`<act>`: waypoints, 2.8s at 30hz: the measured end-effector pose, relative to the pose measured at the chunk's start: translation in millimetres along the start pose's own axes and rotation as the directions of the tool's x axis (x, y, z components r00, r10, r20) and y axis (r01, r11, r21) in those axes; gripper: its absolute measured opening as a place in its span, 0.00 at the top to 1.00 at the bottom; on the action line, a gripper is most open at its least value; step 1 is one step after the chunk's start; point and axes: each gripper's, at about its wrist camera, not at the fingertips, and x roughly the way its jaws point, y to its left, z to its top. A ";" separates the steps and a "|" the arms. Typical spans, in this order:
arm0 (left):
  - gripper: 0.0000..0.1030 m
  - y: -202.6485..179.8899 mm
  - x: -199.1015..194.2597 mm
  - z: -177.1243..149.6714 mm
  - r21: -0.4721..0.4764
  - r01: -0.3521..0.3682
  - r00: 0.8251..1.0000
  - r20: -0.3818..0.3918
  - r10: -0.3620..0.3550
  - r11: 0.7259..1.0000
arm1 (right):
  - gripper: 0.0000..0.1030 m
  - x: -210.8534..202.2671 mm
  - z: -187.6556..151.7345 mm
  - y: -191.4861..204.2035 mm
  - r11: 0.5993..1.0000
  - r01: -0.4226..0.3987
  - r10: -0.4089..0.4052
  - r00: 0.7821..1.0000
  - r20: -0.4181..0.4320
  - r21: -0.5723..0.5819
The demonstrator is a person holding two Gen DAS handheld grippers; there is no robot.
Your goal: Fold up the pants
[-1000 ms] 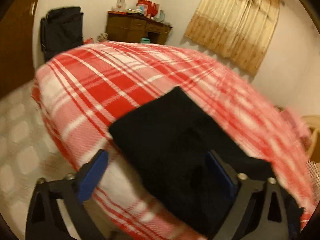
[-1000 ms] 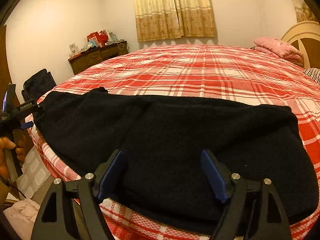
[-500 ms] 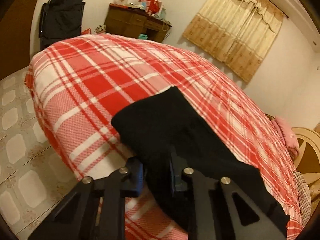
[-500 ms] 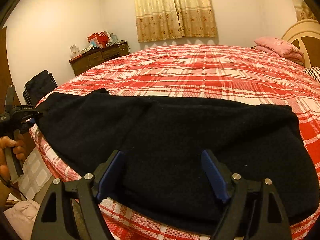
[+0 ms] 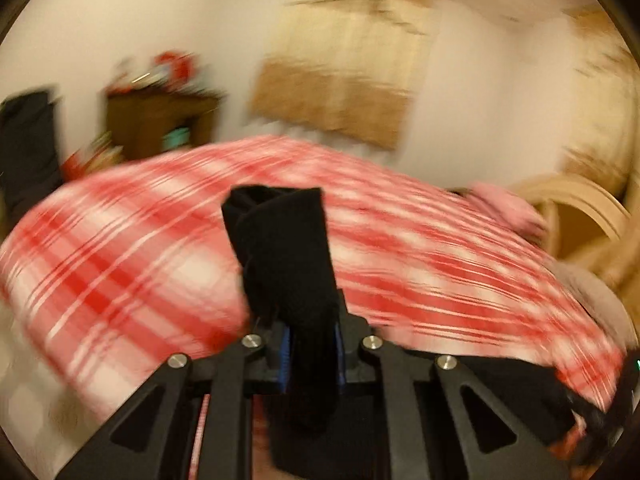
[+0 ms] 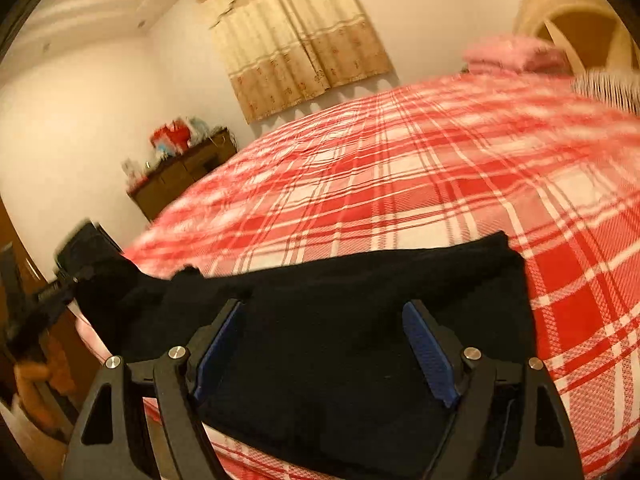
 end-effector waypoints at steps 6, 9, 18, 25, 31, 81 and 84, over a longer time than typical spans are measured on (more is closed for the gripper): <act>0.83 -115.8 2.4 -36.2 0.230 0.305 0.951 -0.133 -0.280 0.924 | 0.20 -11.8 12.9 -31.6 0.961 -0.197 0.193 0.980 0.038 0.196; 0.83 -156.0 29.5 -88.1 0.350 0.401 0.903 -0.307 -0.301 0.846 | 0.20 -10.4 11.6 -33.8 0.952 -0.219 0.218 0.975 0.030 0.214; 0.08 -151.3 19.4 -95.5 0.510 0.427 0.899 -0.327 -0.291 0.747 | 0.20 -0.3 6.8 -35.1 0.944 -0.246 0.255 0.967 -0.013 0.221; 0.08 -83.7 15.6 -52.4 0.373 0.317 0.945 -0.198 -0.260 0.872 | 0.20 11.6 6.5 -17.2 0.956 -0.236 0.252 0.965 -0.075 0.172; 0.08 -14.0 34.6 -29.7 0.142 0.172 0.974 -0.174 -0.147 0.975 | 0.20 34.7 -10.3 13.0 0.993 -0.111 0.117 0.981 -0.158 0.041; 0.08 -87.2 31.6 -56.9 0.380 0.161 0.978 -0.187 -0.095 0.911 | 0.70 -70.1 -6.4 13.8 0.884 0.307 -0.308 0.950 0.055 -0.352; 0.08 -106.4 40.0 -52.7 0.402 0.161 0.980 -0.176 -0.096 0.902 | 0.70 -42.6 -11.2 8.9 0.869 0.323 -0.342 0.939 0.015 -0.374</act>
